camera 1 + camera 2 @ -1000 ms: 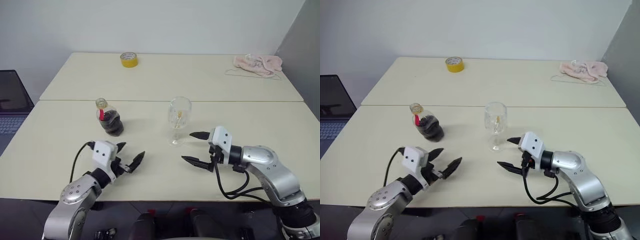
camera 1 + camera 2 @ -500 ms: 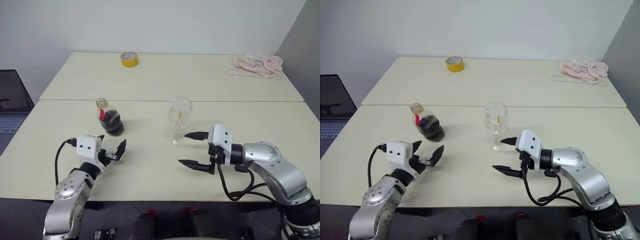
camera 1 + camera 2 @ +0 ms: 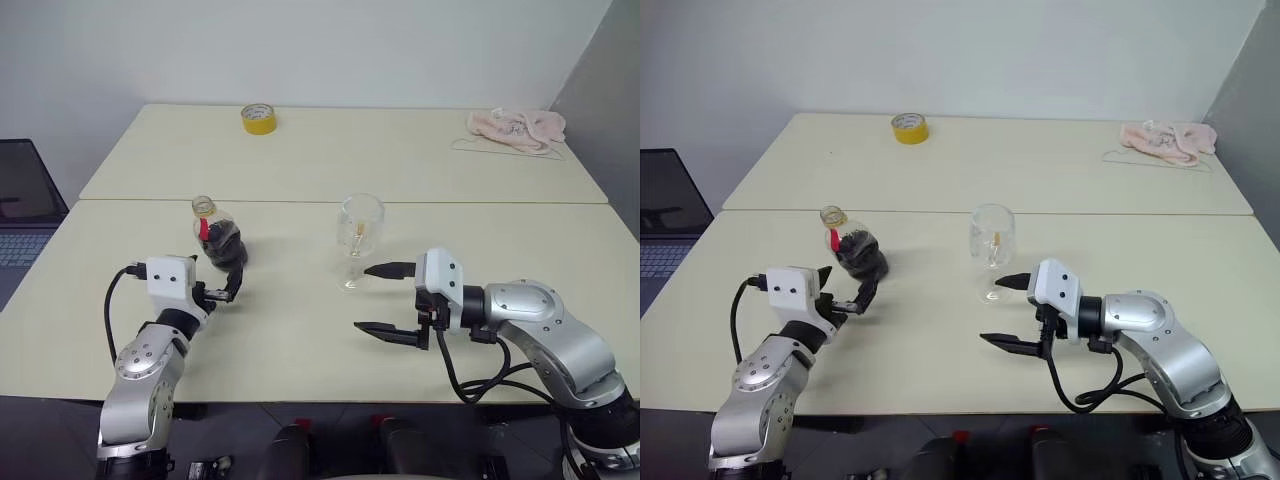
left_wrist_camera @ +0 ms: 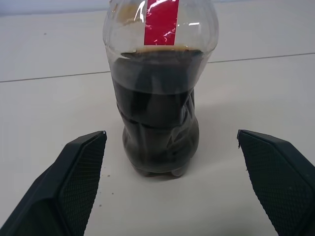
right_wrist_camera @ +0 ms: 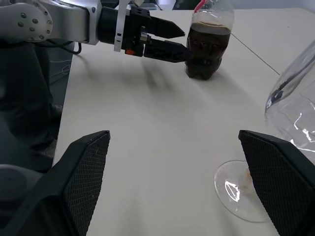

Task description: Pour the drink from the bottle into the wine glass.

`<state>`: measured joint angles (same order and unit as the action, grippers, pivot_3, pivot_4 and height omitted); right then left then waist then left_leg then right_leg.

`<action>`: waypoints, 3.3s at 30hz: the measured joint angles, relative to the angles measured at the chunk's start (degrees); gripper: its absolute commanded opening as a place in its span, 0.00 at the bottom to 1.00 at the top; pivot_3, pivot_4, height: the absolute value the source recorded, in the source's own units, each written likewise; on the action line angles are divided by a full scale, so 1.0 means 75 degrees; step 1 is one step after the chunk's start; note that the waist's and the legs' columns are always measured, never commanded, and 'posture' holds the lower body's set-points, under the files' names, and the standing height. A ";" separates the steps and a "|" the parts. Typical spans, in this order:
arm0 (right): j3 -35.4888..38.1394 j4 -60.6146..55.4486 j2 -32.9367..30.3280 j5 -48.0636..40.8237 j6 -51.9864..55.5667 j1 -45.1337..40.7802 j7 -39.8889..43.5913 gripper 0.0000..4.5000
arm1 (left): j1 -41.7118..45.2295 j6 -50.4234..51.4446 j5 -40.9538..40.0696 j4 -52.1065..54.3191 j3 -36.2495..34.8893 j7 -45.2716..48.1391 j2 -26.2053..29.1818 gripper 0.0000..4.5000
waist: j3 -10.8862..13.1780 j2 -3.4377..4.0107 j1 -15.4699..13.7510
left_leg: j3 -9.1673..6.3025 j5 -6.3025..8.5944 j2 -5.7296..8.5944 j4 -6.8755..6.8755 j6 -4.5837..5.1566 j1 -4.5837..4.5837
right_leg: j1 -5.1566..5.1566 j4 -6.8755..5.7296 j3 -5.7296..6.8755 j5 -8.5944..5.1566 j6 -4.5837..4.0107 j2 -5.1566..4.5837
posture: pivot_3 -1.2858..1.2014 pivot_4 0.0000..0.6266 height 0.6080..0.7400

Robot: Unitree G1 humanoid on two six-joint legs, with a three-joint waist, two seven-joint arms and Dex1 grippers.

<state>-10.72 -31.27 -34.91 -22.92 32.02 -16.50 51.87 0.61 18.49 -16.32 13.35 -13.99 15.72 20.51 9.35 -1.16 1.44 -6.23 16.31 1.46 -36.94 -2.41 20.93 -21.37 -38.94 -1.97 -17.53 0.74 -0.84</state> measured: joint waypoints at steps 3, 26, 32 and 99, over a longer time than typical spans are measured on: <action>-0.0001 -0.0018 0.0014 -0.0073 0.0017 -0.0004 -0.0069 1.00 | 0.0193 -0.0055 0.0053 -0.0319 0.0001 0.0015 0.0013 1.00 | 0.0000 0.0000 0.0002 | 0.0000 0.0000 0.0000 0.0000 0.0000 0.0000 | 0.0000 -0.0001 0.0000 0.0000 0.0000 0.0000 | 0.52 0.24 1.00; 0.1244 -0.0766 -0.0388 -0.1657 0.0801 -0.0047 -0.0450 1.00 | 0.1263 -0.0882 0.0588 -0.2289 0.0182 0.0526 0.0155 1.00 | 0.0001 -0.0003 -0.0006 | 0.0000 0.0000 0.0000 0.0001 0.0000 0.0003 | -0.0002 0.0000 0.0001 0.0001 0.0001 -0.0002 | 0.52 0.24 1.00; 0.1192 -0.0767 -0.0385 -0.1654 0.0801 -0.0155 -0.0572 1.00 | 0.1561 -0.0960 0.0637 -0.2691 0.0284 0.0648 0.0155 1.00 | 0.0001 -0.0004 -0.0006 | 0.0000 0.0000 0.0001 0.0000 0.0000 0.0003 | -0.0002 0.0000 0.0002 0.0001 0.0002 -0.0002 | 0.52 0.24 1.00; 0.1621 -0.0839 -0.0099 -0.1723 0.0380 0.0291 -0.2096 1.00 | 0.5572 -0.1697 0.2351 -0.4143 0.2829 0.2213 0.0489 0.19 | 0.0034 -0.0052 0.0007 | 0.0000 -0.0001 0.0010 -0.0003 -0.0001 0.0023 | -0.0017 0.0000 0.0001 0.0003 0.0005 -0.0005 | 0.52 0.24 1.00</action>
<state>1.44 -37.56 -35.66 -35.84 34.87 -14.32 36.15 42.40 5.76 1.32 -17.72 7.23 32.31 24.18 9.60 -1.55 1.49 -6.23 16.30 1.53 -36.96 -2.41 21.10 -21.50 -38.94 -1.97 -17.51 0.78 -0.88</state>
